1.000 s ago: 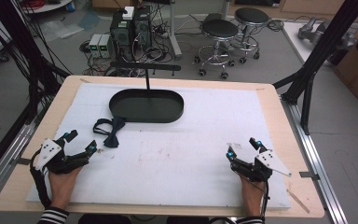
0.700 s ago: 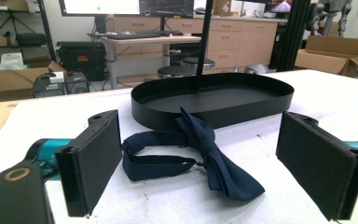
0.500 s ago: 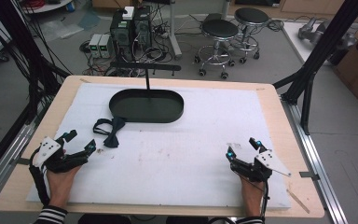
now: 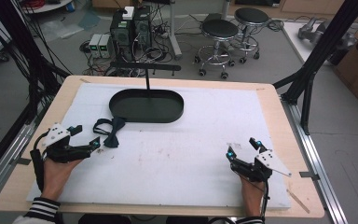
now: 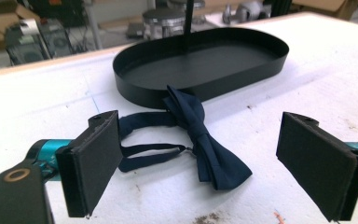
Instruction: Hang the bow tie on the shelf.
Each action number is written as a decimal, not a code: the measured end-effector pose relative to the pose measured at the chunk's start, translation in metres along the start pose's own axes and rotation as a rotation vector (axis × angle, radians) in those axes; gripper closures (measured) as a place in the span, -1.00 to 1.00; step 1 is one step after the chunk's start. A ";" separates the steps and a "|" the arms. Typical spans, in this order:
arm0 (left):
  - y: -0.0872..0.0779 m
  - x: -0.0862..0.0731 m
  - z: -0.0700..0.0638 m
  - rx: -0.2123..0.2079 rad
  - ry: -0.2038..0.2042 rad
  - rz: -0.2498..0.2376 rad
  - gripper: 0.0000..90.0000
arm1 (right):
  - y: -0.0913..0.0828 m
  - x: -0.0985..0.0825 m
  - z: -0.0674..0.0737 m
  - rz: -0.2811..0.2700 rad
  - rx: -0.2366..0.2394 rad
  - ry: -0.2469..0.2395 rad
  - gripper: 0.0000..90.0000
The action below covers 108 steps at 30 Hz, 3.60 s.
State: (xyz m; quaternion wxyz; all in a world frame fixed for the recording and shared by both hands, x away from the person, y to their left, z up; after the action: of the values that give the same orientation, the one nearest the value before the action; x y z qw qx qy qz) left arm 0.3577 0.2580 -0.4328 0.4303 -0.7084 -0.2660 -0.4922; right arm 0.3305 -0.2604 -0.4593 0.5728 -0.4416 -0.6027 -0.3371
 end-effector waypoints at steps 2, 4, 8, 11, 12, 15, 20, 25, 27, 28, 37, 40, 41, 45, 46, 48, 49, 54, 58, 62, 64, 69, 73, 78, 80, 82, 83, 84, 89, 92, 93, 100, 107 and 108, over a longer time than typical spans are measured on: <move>0.002 0.003 -0.002 -0.006 0.000 0.030 -0.68 | 0.000 0.000 0.000 0.001 0.000 0.003 -0.77; 0.004 0.005 -0.003 -0.007 0.007 0.051 -0.68 | 0.000 0.000 0.000 0.001 0.000 0.003 -0.77; 0.011 0.011 -0.005 -0.002 0.028 0.117 -0.67 | 0.000 0.000 0.000 0.000 0.000 0.007 -0.77; 0.017 0.010 -0.007 -0.003 0.035 0.168 -0.67 | 0.000 0.000 0.000 0.000 0.000 0.005 -0.77; 0.018 0.009 -0.008 -0.003 0.040 0.189 -0.67 | 0.000 0.000 0.000 -0.001 0.000 0.002 -0.77; 0.024 0.008 -0.007 -0.002 0.050 0.223 -0.67 | 0.000 0.000 0.000 -0.001 0.000 0.004 -0.77; 0.032 0.006 -0.008 0.000 0.060 0.277 -0.66 | 0.000 0.000 -0.001 -0.002 -0.001 0.002 -0.77; 0.039 0.001 -0.007 0.005 0.075 0.335 -0.54 | 0.000 0.000 -0.001 -0.003 -0.002 0.003 -0.77; 0.042 -0.002 -0.006 0.005 0.067 0.365 -0.51 | 0.000 0.000 -0.001 -0.003 -0.001 0.004 -0.77; 0.042 -0.003 -0.006 0.008 0.069 0.377 -0.51 | 0.000 0.000 -0.001 -0.002 0.000 0.005 -0.77; 0.052 -0.019 -0.006 -0.008 0.043 0.500 -0.31 | 0.000 0.000 -0.001 -0.002 0.000 0.014 -0.77; 0.054 -0.021 -0.006 -0.005 0.041 0.526 -0.28 | 0.000 0.000 -0.001 -0.002 -0.001 0.014 -0.77; 0.055 -0.023 -0.006 -0.003 0.040 0.540 -0.28 | 0.000 0.000 -0.001 -0.002 -0.001 0.014 -0.77; 0.057 -0.023 -0.006 0.003 0.054 0.575 -0.19 | 0.000 0.000 -0.001 -0.003 0.000 0.016 -0.77; 0.058 -0.022 -0.007 0.004 0.057 0.580 -0.17 | 0.000 0.000 -0.002 -0.004 -0.003 0.012 -0.77; 0.059 -0.019 -0.009 -0.003 0.061 0.578 -0.08 | 0.000 0.000 -0.002 -0.005 -0.002 0.012 -0.77; 0.059 -0.019 -0.010 0.000 0.059 0.582 -0.08 | 0.000 0.000 -0.002 -0.005 -0.002 0.012 -0.77; 0.060 -0.023 -0.010 0.018 0.067 0.613 -0.08 | 0.000 0.000 -0.002 -0.002 -0.002 0.016 -0.77; 0.059 -0.024 -0.011 0.012 0.046 0.638 0.00 | 0.000 0.000 -0.002 -0.002 -0.001 0.020 -0.77; 0.062 -0.027 -0.009 0.012 0.027 0.657 0.05 | 0.000 0.000 -0.002 -0.002 -0.001 0.019 -0.77; 0.064 -0.027 -0.010 0.004 0.033 0.649 0.15 | 0.000 0.000 -0.002 -0.002 -0.001 0.018 -0.77; 0.067 -0.027 -0.010 0.000 0.024 0.641 0.32 | 0.000 0.000 -0.002 -0.002 -0.001 0.018 -0.77; 0.067 -0.027 -0.010 -0.008 0.015 0.639 0.53 | 0.000 0.000 -0.002 -0.003 -0.001 0.020 -0.77; 0.067 -0.025 -0.012 -0.013 0.021 0.625 0.73 | 0.000 0.000 -0.002 -0.002 -0.002 0.018 -0.77; 0.067 -0.024 -0.013 -0.017 0.016 0.620 0.84 | 0.000 0.000 -0.002 -0.002 -0.002 0.018 -0.77; 0.067 -0.025 -0.014 -0.010 0.006 0.630 0.87 | 0.000 0.000 -0.002 -0.002 -0.003 0.018 -0.77; 0.066 -0.025 -0.014 -0.010 0.004 0.626 0.87 | 0.000 0.000 -0.002 -0.002 -0.003 0.018 -0.77; 0.066 -0.025 -0.014 -0.011 0.004 0.620 0.88 | 0.000 0.000 -0.002 -0.002 -0.003 0.017 -0.77; 0.063 -0.021 -0.014 -0.008 0.029 0.574 0.89 | 0.000 0.000 -0.002 -0.003 -0.005 0.015 -0.77; 0.061 -0.017 -0.014 -0.004 0.037 0.549 0.90 | 0.000 0.000 -0.002 -0.003 -0.005 0.015 -0.77; 0.060 -0.015 -0.014 -0.003 0.031 0.531 0.90 | 0.000 0.000 -0.002 -0.003 -0.005 0.015 -0.77; 0.057 -0.006 -0.016 -0.009 0.059 0.436 0.90 | 0.000 0.000 -0.002 -0.004 -0.004 0.017 -0.77; 0.054 0.003 -0.017 0.011 0.063 0.342 0.90 | 0.000 0.000 -0.002 -0.003 -0.004 0.020 -0.77; 0.053 0.006 -0.017 0.008 0.059 0.321 0.90 | 0.000 0.000 -0.002 -0.003 -0.004 0.020 -0.77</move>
State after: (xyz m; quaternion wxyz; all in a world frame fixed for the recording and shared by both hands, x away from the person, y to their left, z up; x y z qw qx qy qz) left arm 0.3944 0.2169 -0.4437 0.5140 -0.7251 -0.1385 -0.4368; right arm 0.3308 -0.2621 -0.4592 0.5774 -0.4383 -0.5971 -0.3434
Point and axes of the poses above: each handheld gripper's, and its own axes: y roughly forward along the jaws, x roughly out of its top, z roughly to its left, the point moved 7 cm from there along y, roughly forward along the jaws, and after that the axes turned 8 degrees about -y, right-handed, at the moved point
